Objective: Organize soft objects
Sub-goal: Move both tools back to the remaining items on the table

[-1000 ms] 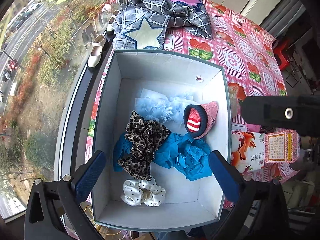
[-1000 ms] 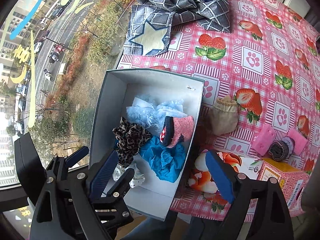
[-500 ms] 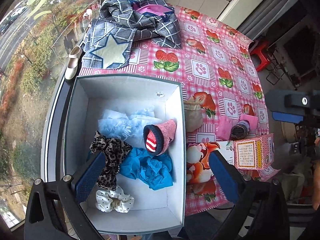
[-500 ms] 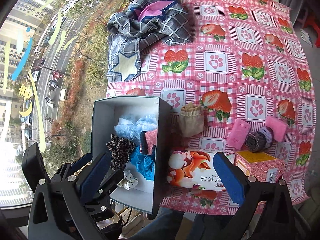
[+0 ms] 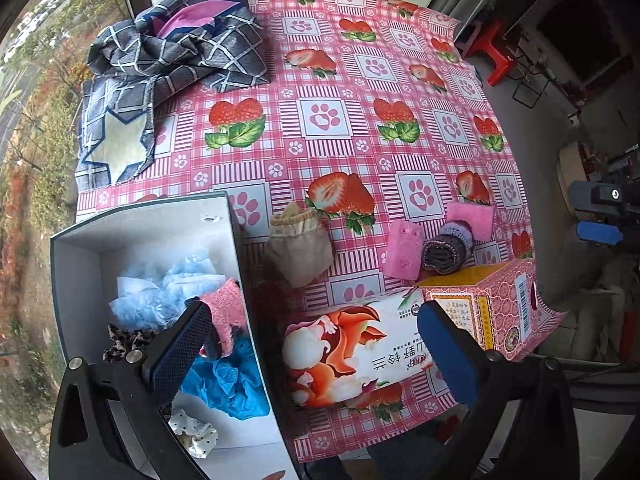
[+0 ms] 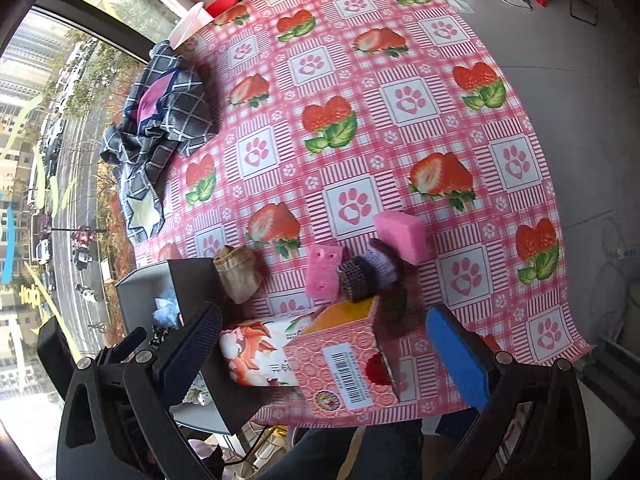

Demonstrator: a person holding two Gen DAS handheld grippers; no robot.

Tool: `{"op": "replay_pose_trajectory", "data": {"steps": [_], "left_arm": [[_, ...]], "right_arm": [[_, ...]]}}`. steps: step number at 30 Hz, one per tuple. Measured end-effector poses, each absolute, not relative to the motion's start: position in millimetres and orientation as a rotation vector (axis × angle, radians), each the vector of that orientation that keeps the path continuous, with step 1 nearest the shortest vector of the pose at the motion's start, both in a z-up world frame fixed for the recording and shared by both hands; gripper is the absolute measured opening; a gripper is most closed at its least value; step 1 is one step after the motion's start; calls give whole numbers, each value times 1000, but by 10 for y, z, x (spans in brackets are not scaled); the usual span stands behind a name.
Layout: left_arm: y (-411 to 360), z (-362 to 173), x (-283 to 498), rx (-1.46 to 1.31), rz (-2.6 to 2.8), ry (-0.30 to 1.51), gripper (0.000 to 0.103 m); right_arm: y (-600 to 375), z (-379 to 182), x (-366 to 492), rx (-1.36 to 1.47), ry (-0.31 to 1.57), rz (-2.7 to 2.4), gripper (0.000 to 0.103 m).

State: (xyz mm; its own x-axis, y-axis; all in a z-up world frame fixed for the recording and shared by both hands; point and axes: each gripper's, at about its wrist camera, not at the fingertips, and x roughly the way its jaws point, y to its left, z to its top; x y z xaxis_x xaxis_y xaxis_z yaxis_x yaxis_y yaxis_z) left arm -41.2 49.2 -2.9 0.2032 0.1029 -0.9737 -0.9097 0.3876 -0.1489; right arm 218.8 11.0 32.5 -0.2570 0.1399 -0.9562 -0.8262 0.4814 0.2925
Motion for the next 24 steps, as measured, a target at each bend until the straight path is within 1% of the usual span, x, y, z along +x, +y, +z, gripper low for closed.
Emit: {"op": "replay_pose_trajectory", "data": {"steps": [6, 13, 19, 24], "left_arm": [[620, -296, 4, -889, 832, 1228, 103], [832, -699, 227, -953, 840, 1327, 103], [966, -990, 331, -977, 884, 1396, 103], [1034, -1122, 405, -996, 902, 1422, 103]], "right_arm": [[17, -147, 2581, -633, 1643, 946, 103], [85, -716, 2779, -640, 1736, 906, 103], [265, -1057, 2868, -604, 1793, 914, 103], [397, -1277, 2858, -599, 1839, 921, 103]]}}
